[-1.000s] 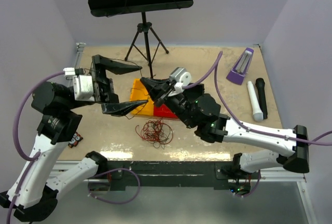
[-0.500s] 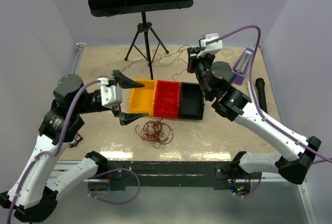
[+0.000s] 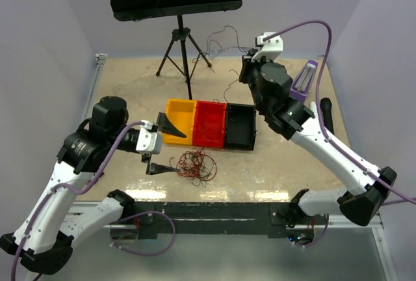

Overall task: Untangle the cables
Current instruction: Place the cable in the bin.

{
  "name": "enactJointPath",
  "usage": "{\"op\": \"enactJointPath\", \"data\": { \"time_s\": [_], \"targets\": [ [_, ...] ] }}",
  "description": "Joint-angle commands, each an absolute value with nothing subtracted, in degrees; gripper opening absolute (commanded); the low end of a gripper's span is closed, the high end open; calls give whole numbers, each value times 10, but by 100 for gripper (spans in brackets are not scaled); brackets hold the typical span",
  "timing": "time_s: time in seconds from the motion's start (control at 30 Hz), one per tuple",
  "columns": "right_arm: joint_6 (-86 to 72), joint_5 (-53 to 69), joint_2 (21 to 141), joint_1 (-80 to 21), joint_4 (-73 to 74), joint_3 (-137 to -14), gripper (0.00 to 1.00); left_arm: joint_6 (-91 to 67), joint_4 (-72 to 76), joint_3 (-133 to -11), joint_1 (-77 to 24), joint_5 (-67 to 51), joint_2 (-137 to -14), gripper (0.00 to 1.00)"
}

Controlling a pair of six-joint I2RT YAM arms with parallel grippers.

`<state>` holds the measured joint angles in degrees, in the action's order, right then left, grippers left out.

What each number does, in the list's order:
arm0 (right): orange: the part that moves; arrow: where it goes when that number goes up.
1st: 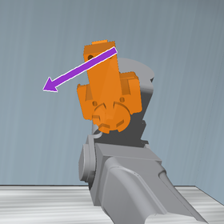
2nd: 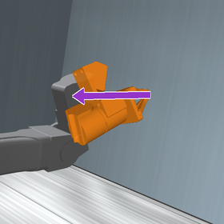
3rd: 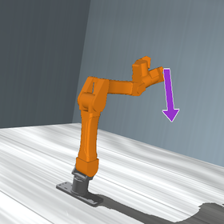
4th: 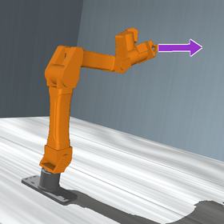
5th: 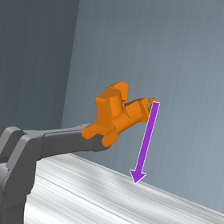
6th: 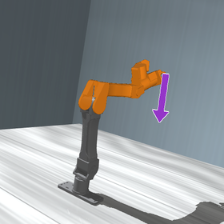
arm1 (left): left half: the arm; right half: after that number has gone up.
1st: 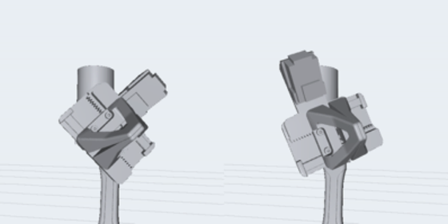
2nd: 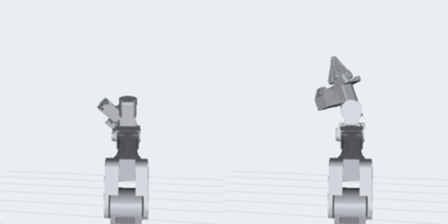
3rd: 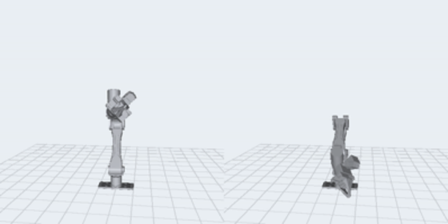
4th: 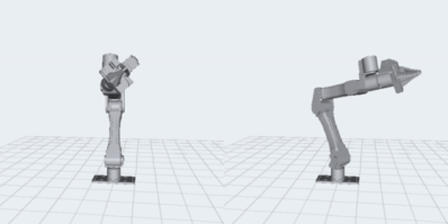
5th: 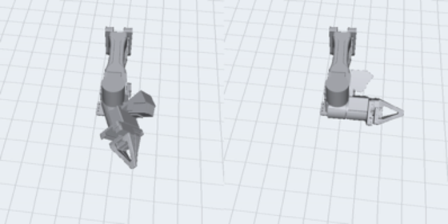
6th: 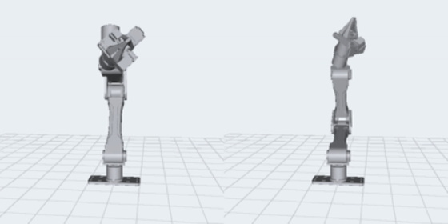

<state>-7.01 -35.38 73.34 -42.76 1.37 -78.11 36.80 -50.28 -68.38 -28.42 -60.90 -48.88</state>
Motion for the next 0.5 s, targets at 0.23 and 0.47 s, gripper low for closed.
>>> {"op": "enactJointPath", "data": {
  "time_s": [0.23,0.47],
  "targets": [
    [-80,-349,734,-408,35,-820,0,293,-323,-629,-287,-556,-378,100],
    [-64,-339,706,-406,31,-781,0,213,-249,-634,-287,-468,-373,100]
  ]
}}
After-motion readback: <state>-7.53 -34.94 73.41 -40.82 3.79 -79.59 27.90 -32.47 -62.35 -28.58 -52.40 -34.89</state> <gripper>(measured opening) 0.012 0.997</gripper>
